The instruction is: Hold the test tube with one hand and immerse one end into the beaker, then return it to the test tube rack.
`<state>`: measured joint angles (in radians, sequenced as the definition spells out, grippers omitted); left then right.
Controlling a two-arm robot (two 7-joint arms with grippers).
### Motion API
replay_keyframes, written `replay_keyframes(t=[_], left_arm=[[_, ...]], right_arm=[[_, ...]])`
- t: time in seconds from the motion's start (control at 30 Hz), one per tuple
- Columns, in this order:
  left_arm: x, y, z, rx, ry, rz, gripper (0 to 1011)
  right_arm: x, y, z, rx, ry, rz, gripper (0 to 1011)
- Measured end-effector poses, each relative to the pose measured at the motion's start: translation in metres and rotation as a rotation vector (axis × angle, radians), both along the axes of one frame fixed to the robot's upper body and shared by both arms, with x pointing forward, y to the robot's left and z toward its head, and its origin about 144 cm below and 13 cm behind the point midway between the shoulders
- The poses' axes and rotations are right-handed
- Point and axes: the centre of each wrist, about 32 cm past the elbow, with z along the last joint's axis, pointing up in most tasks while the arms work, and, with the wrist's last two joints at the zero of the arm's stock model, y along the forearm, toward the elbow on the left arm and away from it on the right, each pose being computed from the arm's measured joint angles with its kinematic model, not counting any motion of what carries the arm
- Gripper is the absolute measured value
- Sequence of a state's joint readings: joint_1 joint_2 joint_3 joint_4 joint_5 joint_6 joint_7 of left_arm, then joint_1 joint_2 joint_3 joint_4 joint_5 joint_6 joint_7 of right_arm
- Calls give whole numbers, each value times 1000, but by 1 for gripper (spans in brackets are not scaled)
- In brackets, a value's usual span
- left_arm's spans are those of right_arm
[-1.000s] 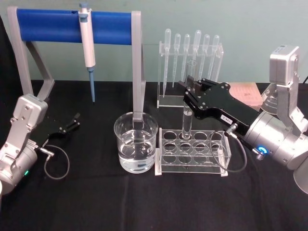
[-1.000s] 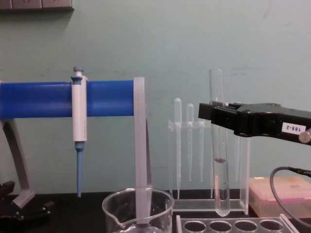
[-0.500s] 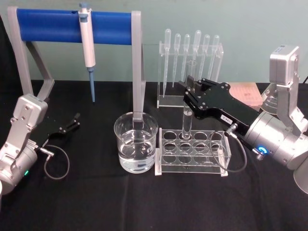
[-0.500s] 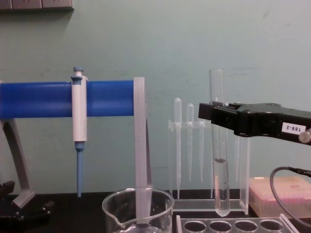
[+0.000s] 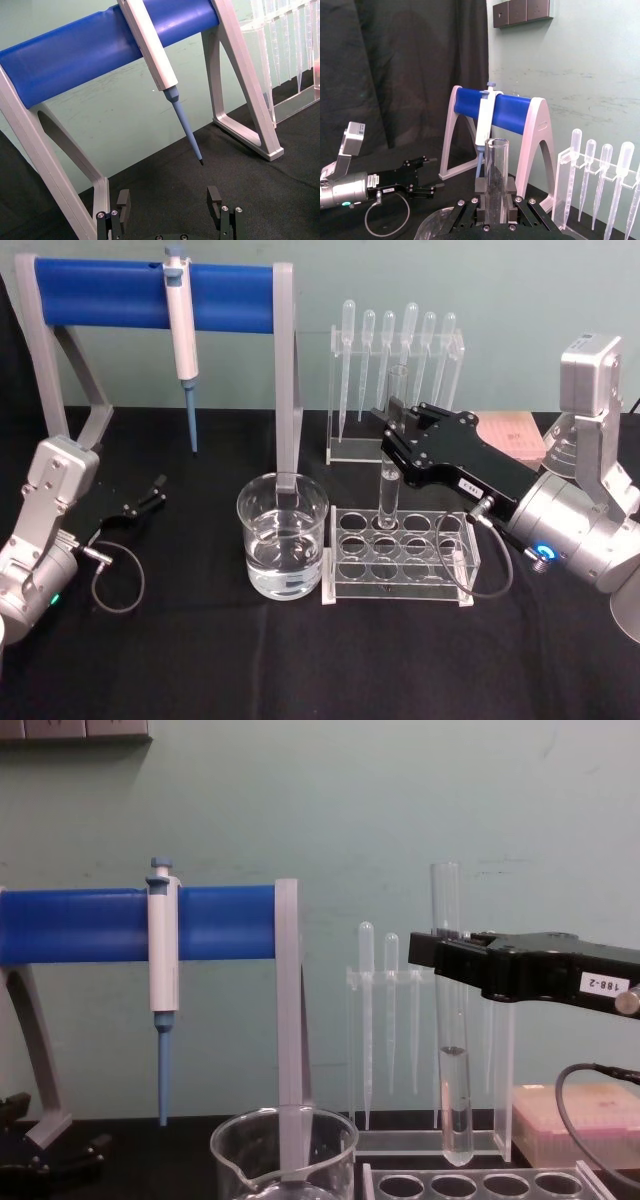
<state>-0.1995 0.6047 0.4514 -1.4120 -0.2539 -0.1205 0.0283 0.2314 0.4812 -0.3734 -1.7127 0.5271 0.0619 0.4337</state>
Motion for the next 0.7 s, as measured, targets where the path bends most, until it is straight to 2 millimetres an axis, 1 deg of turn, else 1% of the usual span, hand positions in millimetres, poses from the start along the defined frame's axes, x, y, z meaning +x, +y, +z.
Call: replay_keyframes(t=[0.7], left_arm=[[0, 0, 0, 0, 0, 0, 1000]], right_arm=[[0, 0, 0, 0, 0, 0, 227]])
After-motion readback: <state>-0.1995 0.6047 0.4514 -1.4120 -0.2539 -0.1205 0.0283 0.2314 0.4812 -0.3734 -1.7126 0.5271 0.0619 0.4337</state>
